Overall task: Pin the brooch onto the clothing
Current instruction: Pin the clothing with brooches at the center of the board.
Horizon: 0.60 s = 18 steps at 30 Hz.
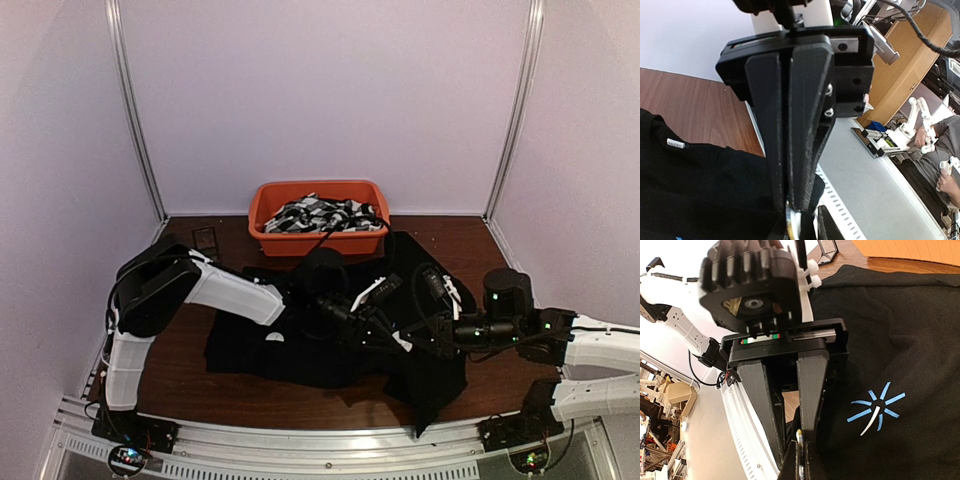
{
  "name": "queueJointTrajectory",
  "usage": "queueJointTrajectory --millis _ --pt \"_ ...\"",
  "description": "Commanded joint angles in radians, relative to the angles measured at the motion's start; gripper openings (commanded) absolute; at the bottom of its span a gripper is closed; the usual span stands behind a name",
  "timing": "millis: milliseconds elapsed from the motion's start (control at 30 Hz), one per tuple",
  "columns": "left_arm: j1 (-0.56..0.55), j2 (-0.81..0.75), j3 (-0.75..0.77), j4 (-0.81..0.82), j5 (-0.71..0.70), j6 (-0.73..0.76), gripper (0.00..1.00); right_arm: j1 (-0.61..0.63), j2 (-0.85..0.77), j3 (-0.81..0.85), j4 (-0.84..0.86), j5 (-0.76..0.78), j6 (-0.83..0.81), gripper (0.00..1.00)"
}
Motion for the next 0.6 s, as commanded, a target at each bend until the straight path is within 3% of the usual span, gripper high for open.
queueJointTrajectory --millis 0,367,567 --pt "-0.003 -0.004 -0.014 0.206 0.072 -0.096 0.17 -0.014 -0.003 -0.023 -0.018 0.046 -0.004 0.00" --pt "-0.002 0.027 -0.019 0.302 0.061 -0.184 0.15 -0.014 -0.001 -0.025 -0.017 0.044 -0.008 0.00" --pt "-0.002 0.030 -0.003 0.213 0.022 -0.139 0.11 -0.013 0.009 -0.020 -0.027 0.047 -0.017 0.00"
